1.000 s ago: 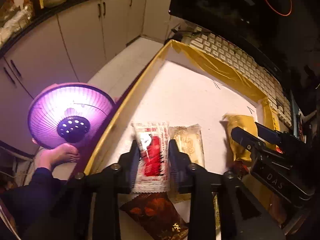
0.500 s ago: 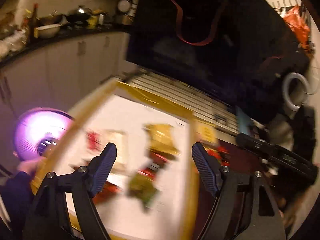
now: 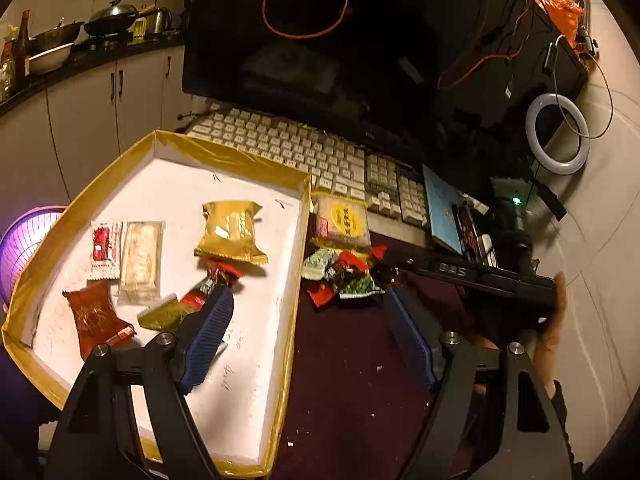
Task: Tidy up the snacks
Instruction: 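Grasp a red candy with the right tool while the left grasps a seaweed packet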
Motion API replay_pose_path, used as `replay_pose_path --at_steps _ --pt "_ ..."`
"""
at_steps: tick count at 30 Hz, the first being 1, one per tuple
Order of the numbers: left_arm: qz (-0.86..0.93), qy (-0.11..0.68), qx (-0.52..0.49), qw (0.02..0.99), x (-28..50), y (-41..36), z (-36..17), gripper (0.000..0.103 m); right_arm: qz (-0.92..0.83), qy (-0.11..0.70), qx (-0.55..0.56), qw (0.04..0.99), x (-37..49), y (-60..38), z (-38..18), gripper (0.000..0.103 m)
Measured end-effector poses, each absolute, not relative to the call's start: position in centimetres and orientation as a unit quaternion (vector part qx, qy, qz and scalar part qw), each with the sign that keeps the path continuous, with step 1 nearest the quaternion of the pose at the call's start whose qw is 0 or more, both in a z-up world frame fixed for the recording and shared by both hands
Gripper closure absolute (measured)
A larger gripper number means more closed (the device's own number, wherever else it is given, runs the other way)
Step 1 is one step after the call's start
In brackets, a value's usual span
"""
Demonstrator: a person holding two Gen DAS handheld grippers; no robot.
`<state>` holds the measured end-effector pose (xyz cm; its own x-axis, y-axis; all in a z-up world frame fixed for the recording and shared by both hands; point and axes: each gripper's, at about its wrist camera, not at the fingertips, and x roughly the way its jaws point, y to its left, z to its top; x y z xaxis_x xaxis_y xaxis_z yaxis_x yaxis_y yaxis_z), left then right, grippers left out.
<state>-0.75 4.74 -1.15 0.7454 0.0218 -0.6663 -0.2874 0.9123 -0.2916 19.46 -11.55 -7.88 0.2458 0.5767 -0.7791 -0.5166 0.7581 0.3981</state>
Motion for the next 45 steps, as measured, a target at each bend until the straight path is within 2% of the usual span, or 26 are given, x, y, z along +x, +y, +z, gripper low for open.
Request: replay_pose_path --at_steps 4,6,7,8,11,17,30,41,43,45 --pt "0.082 0.349 -0.195 0.913 -0.6 4.5 -1.5 0.025 0.349 0.505 0.007 0.79 19.5 -10.5 -8.9 0.052" --pt "0.078 0.354 -0.19 0.912 -0.5 4.1 -1.7 0.025 0.339 0.507 -0.008 0.793 19.7 -10.0 -9.6 0.056" --pt "0.077 0.356 -0.187 0.912 -0.5 3.9 -1.8 0.025 0.335 0.503 -0.017 0.797 19.6 -9.9 -9.8 0.06" --pt "0.075 0.356 -0.186 0.913 -0.4 3.8 -1.7 0.025 0.333 0.498 -0.024 0.8 19.5 -9.8 -9.7 0.078" --pt "0.063 0.354 -0.185 0.914 -0.1 3.1 -1.7 0.025 0.338 0.499 -0.024 0.798 19.0 -9.6 -9.3 0.082" --pt "0.026 0.382 -0.167 0.909 1.7 1.0 -2.6 0.025 0.328 0.474 0.019 0.817 15.5 -14.3 -7.4 0.082" --pt "0.022 0.477 -0.143 0.867 11.6 -1.4 -6.9 0.025 0.284 0.438 0.115 0.845 12.7 -20.6 -9.2 0.082" --pt "0.042 0.482 -0.115 0.867 12.6 -2.4 -7.4 0.027 0.295 0.418 0.14 0.848 12.6 -21.5 -9.0 0.082" --pt "0.062 0.482 -0.115 0.866 12.9 -2.0 -7.6 0.032 0.296 0.415 0.137 0.849 12.5 -21.4 -8.9 0.082" --pt "0.075 0.485 -0.121 0.863 12.9 -1.7 -7.7 0.045 0.295 0.414 0.133 0.851 12.4 -21.2 -8.9 0.082"
